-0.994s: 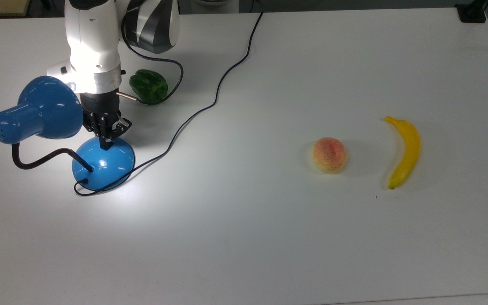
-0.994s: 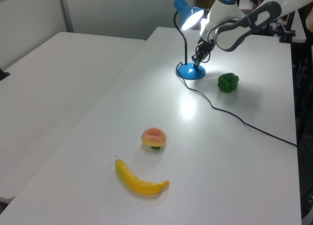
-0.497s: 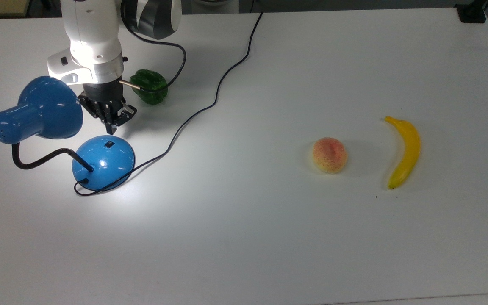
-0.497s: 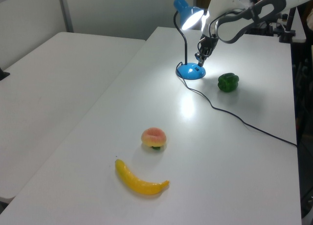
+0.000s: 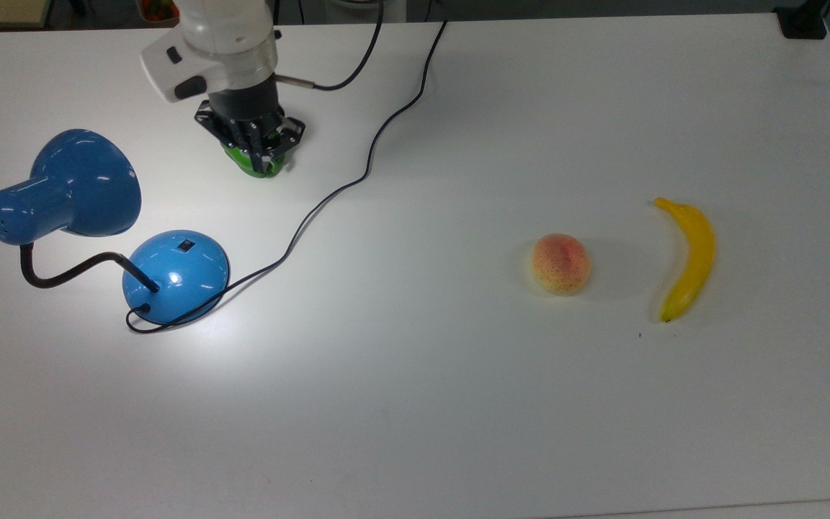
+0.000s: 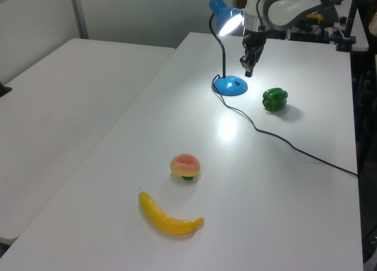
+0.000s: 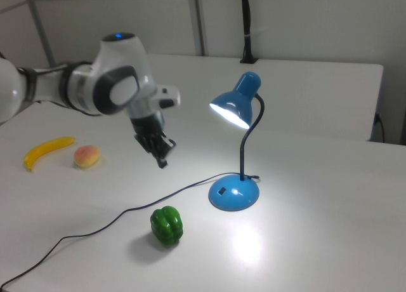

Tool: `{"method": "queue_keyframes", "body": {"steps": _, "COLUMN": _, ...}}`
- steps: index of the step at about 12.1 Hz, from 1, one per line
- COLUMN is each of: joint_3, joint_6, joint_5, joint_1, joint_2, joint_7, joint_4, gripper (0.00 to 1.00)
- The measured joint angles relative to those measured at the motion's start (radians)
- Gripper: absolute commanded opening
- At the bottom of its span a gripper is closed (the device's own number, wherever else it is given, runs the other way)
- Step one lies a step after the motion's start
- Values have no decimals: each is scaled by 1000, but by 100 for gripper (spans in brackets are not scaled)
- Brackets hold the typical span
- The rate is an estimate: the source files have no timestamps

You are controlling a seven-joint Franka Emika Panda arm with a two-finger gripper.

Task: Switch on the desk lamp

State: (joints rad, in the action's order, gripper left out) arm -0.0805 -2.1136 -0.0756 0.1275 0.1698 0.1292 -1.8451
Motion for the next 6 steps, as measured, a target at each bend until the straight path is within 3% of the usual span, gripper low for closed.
{"method": "queue_keyframes", "body": {"steps": 2, "joint_3": -40, "joint_6": 162, "joint_5": 0, "joint_1": -29, "joint_2": -60, "joint_7": -30, "joint_4": 40, "gripper": 0}}
{"method": "queue_keyframes", "body": {"steps": 6, "joint_3": -21, "joint_6": 424, "joint_5": 0, "joint_1": -122, "joint_2": -89, "joint_7": -117, "joint_4": 181, "gripper": 0}}
